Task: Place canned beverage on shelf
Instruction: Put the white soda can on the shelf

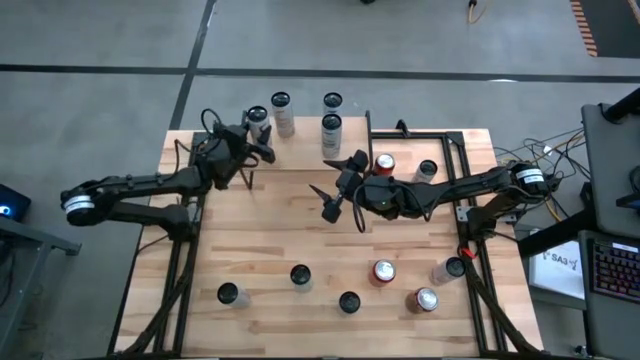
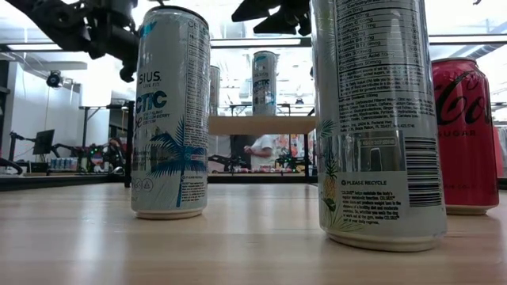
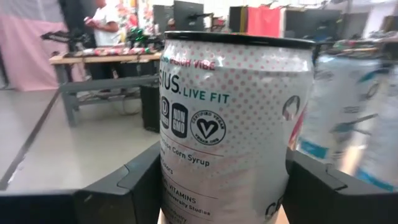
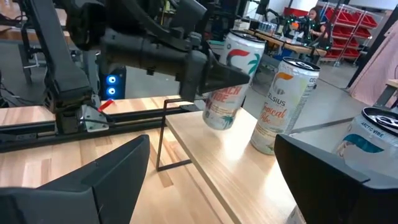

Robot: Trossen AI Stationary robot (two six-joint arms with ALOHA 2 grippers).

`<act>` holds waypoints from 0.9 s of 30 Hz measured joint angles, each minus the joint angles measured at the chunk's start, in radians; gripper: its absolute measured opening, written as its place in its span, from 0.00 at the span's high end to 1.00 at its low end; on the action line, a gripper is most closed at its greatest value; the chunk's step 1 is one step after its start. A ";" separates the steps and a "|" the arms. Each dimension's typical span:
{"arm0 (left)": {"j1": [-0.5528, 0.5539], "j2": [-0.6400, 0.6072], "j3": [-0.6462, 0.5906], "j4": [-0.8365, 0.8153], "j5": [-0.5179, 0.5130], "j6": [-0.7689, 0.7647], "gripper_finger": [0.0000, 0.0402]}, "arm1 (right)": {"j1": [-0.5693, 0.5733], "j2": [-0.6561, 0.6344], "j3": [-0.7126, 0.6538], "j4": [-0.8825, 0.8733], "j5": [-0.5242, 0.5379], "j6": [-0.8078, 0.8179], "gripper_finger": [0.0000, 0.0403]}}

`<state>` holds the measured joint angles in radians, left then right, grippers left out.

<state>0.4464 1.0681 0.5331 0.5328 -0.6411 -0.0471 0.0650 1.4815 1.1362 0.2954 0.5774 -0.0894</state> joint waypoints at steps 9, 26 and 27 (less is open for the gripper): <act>0.067 0.043 0.001 0.001 0.008 -0.012 0.43 | 0.000 0.002 0.000 -0.005 0.000 0.000 0.17; 0.099 0.052 0.001 0.008 0.007 -0.016 0.39 | 0.000 0.002 0.000 -0.005 0.000 -0.007 0.17; 0.099 0.052 0.001 0.008 0.007 -0.016 0.38 | 0.000 0.002 0.000 -0.005 0.000 -0.007 0.17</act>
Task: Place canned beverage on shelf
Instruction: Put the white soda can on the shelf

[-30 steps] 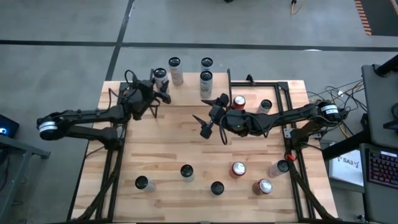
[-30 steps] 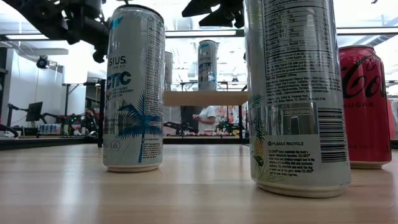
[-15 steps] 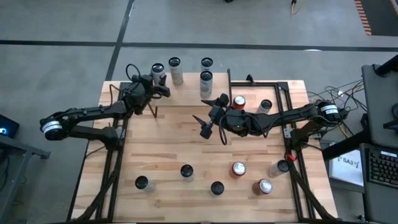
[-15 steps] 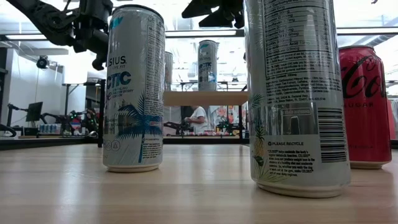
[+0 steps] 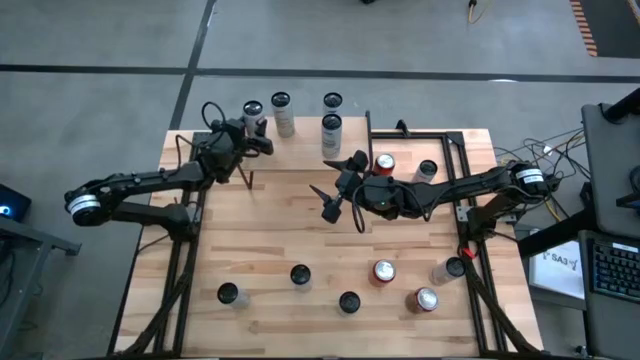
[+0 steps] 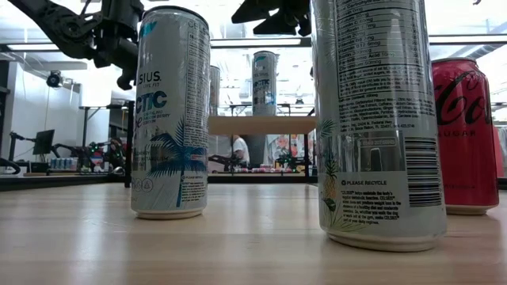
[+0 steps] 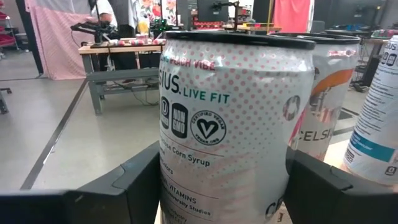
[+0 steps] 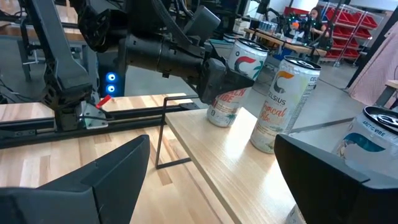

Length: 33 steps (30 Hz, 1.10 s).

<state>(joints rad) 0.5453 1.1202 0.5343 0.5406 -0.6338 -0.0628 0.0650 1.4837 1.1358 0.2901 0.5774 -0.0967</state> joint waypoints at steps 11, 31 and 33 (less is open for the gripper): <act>-0.003 -0.010 0.002 0.001 -0.001 0.004 0.24 | 0.000 0.000 0.000 -0.001 0.000 0.000 0.17; -0.146 -0.336 0.013 -0.380 -0.003 -0.028 0.24 | 0.020 -0.076 0.003 -0.066 -0.001 0.007 0.17; -0.170 -0.372 0.013 -0.447 -0.003 -0.047 0.24 | 0.023 -0.080 0.003 -0.075 -0.001 0.008 0.17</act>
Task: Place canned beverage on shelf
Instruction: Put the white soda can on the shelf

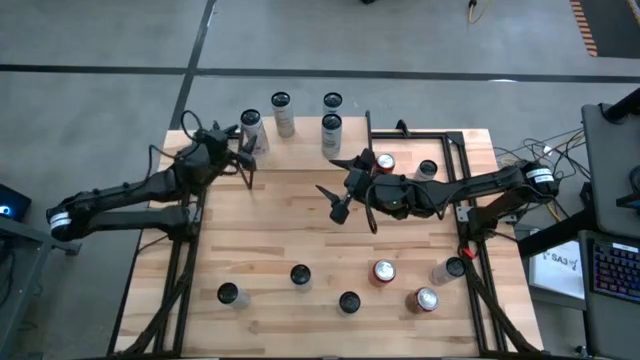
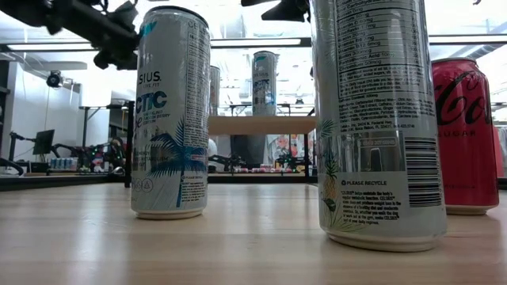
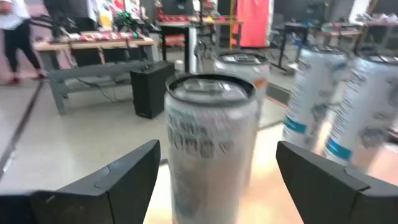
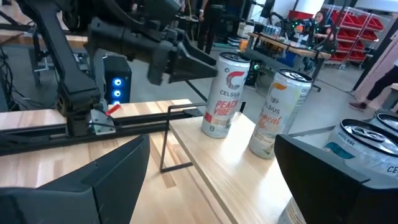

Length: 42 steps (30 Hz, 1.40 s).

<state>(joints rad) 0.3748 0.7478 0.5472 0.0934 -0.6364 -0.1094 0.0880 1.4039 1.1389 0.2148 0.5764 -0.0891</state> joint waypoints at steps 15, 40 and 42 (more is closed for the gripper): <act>-0.133 0.065 0.000 -0.192 0.037 0.072 0.68 | 0.006 -0.003 0.000 -0.011 0.000 -0.027 0.17; 0.025 0.137 0.176 -0.384 0.027 0.024 1.00 | 0.006 -0.003 0.000 -0.076 0.001 -0.023 0.17; 0.007 0.136 0.226 -0.452 0.081 -0.014 1.00 | 0.006 -0.007 0.000 -0.105 0.000 -0.023 0.17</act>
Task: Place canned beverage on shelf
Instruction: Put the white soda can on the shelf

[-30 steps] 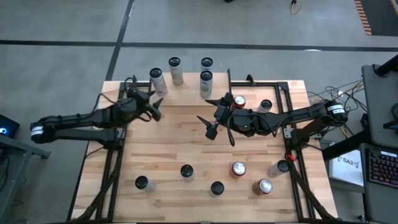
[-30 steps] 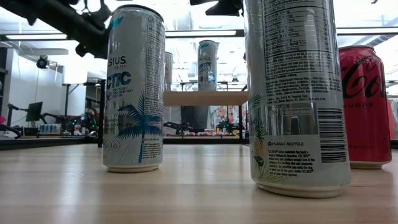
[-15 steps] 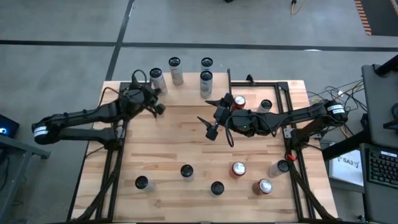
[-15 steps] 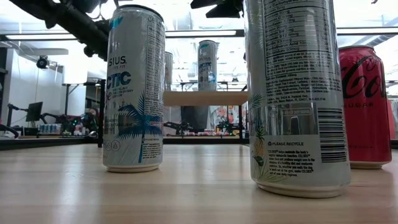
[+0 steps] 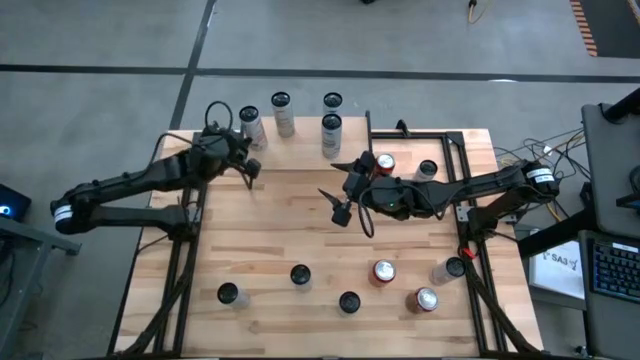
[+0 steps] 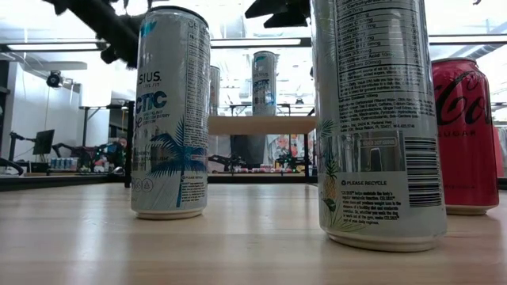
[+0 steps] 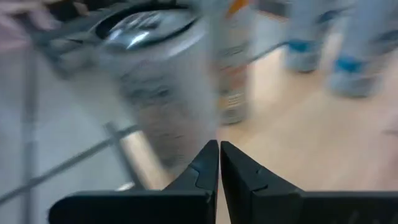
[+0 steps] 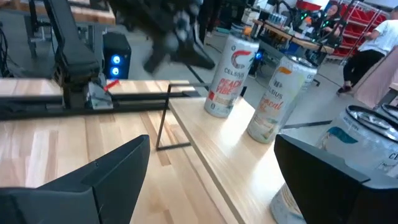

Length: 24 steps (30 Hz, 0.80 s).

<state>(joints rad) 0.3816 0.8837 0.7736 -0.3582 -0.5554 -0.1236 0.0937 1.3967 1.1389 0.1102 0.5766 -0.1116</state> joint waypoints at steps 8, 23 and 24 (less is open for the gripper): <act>-0.049 0.055 0.303 -0.224 0.067 -0.035 1.00 | 0.000 -0.091 0.044 -0.195 -0.009 0.061 0.17; 0.175 0.490 0.931 -0.817 0.068 0.118 1.00 | -0.002 -0.148 0.216 -0.584 -0.087 0.242 0.32; 0.178 0.505 0.944 -0.829 0.068 0.126 1.00 | -0.002 -0.148 0.216 -0.586 -0.087 0.243 0.35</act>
<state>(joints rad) 0.5595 1.3889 1.7181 -1.1870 -0.4869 0.0023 0.0918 1.2491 1.3552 -0.4763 0.4892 0.1315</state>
